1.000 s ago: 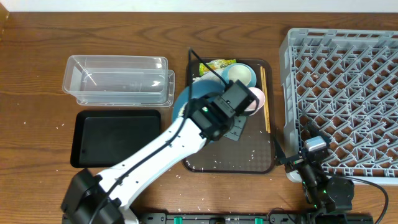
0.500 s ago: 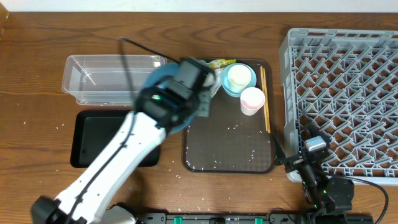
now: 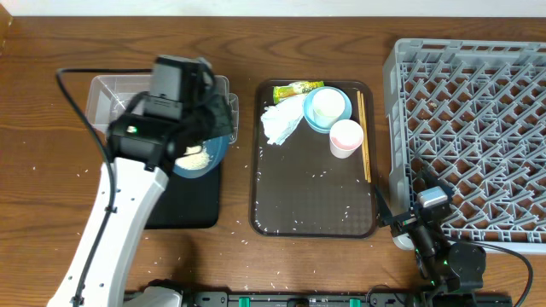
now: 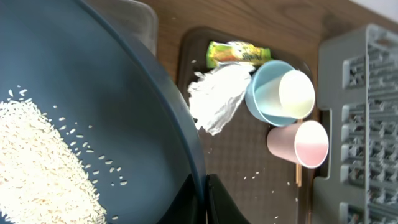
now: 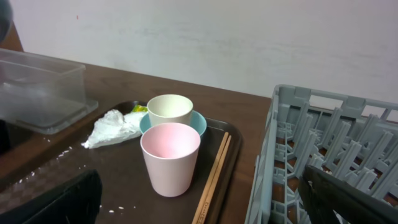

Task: Sort waste into correct bins and load items into the dishwasher rack
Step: 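Lift the blue plate with the left gripper over the black tray, then tilt the blue plate with the left gripper, dumping rice onto black tray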

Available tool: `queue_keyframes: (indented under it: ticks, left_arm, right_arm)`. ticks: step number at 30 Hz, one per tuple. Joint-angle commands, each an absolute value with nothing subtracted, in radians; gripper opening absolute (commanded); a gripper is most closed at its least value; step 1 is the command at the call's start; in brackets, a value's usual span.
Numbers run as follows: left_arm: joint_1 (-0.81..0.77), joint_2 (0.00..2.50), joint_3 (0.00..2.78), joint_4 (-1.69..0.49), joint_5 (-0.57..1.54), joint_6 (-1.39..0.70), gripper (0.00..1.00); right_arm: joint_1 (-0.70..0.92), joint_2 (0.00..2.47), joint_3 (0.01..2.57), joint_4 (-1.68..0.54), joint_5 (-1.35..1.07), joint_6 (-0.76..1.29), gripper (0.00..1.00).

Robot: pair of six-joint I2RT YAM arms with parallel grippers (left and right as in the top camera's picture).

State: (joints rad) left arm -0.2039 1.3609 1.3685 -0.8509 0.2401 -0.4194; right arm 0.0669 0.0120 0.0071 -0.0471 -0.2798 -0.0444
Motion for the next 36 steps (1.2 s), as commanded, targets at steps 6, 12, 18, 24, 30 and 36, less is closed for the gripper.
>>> queue_keyframes:
  ticks: [6,12,18,24,30,36]
  left_arm:
    - [-0.004,1.352,1.362,-0.908,0.464,-0.417,0.06]
    - [0.088,1.352,1.332,-0.916,0.58,-0.417,0.06]
    - [0.157,1.352,1.318,-0.919,0.764,-0.385,0.06]
    - [0.22,1.352,1.302,-0.928,0.89,-0.375,0.06]
    - [0.296,1.352,1.245,-0.927,0.993,-0.342,0.06]
    - [0.384,1.352,1.185,-0.927,1.079,-0.29,0.06]
  right_arm:
    - [0.093,0.007,0.006,-0.051,-0.277,-0.042,0.99]
    - [0.093,0.007,0.006,-0.051,-0.277,-0.042,0.99]
    - [0.093,0.007,0.006,-0.051,-0.277,-0.042,0.99]
    - [0.093,0.007,0.006,-0.051,-0.277,-0.042,0.99]
    - [0.093,0.007,0.006,-0.051,-0.277,-0.042,0.99]
    - [0.093,0.007,0.006,-0.051,-0.277,-0.042,0.99]
